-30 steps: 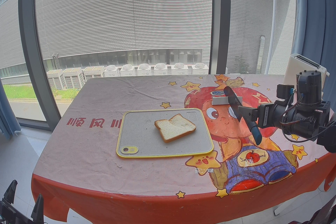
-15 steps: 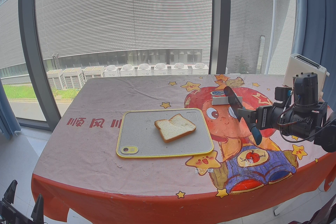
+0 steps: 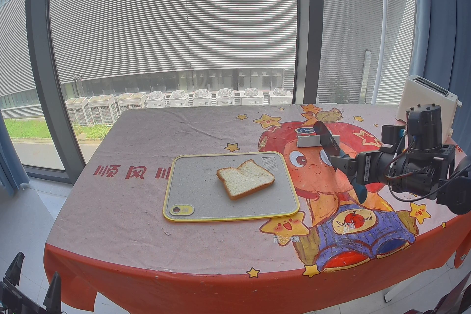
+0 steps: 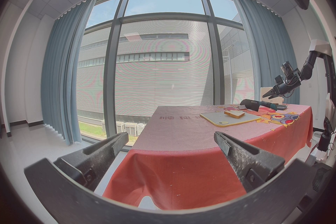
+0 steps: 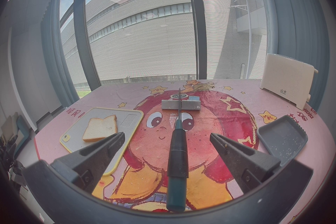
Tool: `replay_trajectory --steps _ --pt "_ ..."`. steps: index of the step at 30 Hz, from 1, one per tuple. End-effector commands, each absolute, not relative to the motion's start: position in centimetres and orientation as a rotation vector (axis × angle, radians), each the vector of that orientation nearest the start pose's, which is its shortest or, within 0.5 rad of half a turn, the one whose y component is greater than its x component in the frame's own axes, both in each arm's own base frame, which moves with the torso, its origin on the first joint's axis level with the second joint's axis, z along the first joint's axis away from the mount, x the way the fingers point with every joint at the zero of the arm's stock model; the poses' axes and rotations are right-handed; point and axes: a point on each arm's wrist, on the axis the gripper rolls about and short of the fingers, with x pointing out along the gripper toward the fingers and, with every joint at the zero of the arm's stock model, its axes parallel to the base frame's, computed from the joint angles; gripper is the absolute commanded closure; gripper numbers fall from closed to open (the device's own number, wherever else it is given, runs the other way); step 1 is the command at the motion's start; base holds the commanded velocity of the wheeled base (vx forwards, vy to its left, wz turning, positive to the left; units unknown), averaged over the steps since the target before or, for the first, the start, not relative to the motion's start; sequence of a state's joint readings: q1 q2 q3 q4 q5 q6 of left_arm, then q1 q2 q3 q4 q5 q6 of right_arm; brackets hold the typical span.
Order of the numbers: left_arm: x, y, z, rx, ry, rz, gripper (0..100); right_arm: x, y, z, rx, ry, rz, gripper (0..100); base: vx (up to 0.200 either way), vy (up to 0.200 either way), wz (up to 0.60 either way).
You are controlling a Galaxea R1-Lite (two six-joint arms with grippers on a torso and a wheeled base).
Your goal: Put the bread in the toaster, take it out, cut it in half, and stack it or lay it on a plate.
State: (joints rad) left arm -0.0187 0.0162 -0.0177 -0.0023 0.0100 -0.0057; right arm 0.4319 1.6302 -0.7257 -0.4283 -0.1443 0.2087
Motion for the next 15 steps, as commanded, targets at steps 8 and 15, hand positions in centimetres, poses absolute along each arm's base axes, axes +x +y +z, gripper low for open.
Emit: replay_trajectory --steps 8,15 --pt "-2.28 0.07 7.58 -0.008 -0.003 -0.008 0 25.24 11.30 16.09 0.066 0.489 0.233 0 0.000 0.000 0.00" --pt "-2.28 0.07 7.58 -0.006 -0.003 -0.008 0 25.32 11.29 15.95 0.065 0.494 0.231 0 0.000 0.000 0.00"
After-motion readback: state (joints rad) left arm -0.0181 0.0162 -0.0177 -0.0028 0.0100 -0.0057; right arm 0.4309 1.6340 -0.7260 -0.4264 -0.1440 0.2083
